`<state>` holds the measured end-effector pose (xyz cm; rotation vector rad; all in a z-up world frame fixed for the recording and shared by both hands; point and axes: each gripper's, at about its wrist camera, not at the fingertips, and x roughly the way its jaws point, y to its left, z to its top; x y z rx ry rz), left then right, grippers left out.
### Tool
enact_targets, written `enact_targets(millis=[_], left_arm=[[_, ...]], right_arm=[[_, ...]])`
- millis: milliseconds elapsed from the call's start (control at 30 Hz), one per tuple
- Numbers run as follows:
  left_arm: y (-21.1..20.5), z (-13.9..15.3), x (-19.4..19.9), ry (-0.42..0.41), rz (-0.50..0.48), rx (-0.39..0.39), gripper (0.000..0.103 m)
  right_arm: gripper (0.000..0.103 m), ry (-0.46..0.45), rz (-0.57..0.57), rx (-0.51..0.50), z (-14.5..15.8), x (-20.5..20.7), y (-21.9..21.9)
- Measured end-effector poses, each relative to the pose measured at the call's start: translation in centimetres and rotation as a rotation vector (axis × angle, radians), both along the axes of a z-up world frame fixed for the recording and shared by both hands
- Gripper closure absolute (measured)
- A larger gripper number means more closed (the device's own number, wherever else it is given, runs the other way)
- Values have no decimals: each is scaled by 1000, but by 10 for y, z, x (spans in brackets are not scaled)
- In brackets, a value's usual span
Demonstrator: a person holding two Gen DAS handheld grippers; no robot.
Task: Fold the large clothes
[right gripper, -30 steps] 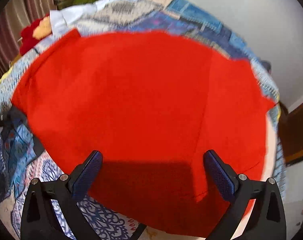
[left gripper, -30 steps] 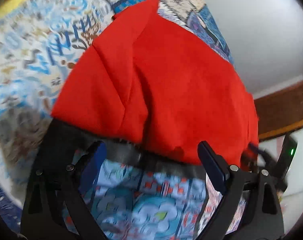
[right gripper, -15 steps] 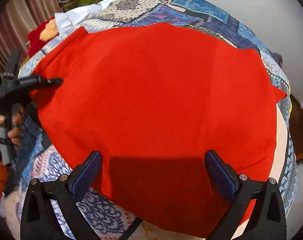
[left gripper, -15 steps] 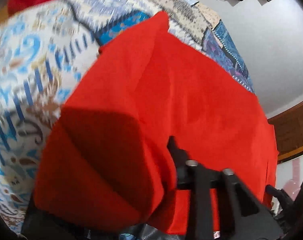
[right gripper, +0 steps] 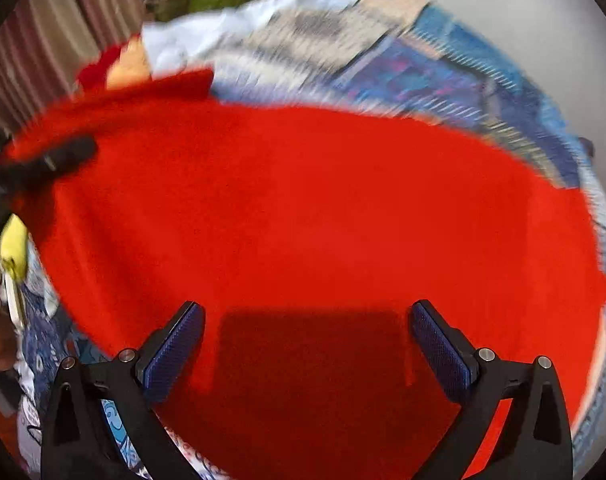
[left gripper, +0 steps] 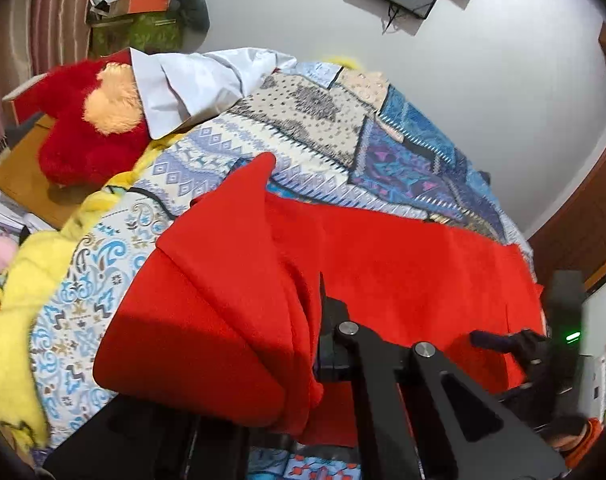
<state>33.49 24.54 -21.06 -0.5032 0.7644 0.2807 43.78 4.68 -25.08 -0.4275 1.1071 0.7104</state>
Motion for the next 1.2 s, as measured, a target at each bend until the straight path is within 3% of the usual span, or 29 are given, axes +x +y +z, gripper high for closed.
enact_targets(millis=[67, 133, 233, 367, 467, 600, 667, 733, 833, 967, 1067, 1167, 1200], left_arm=[[1, -6, -3, 31, 5, -8, 98], [1, -10, 0, 57, 13, 0, 98], [-4, 2, 6, 48, 18, 31, 98], [-31, 41, 30, 3, -32, 98, 99], [-79, 78, 59, -47, -118, 163, 99], [-178, 118, 86, -126, -292, 268, 99], [-236, 125, 90, -157, -405, 310, 99], [-284, 118, 89, -154, -506, 335, 99], [-342, 83, 87, -71, -662, 338, 99], [-373, 16, 82, 140, -815, 262, 99], [-370, -2, 72, 196, -817, 267, 97], [-359, 11, 65, 193, -840, 210, 83], [-352, 20, 60, 190, -845, 193, 66]], right_arm=[[0, 10, 25, -38, -19, -4, 13], [0, -37, 61, -69, -23, -11, 19], [0, -35, 82, -48, -10, -14, 8], [0, -58, -37, 59, 29, -4, -59], [0, -123, -161, 93, 56, 4, -120], [0, -223, -357, 123, 99, 11, -221], [0, -250, -443, 153, 118, 7, -268], [0, -255, -514, 196, 132, 4, -308], [0, -255, -601, 255, 146, -6, -354], [0, -220, -651, 262, 141, -19, -383], [0, -206, -628, 232, 131, -25, -384], [0, -209, -582, 201, 123, -34, -374], [0, -210, -563, 194, 120, -35, -371]])
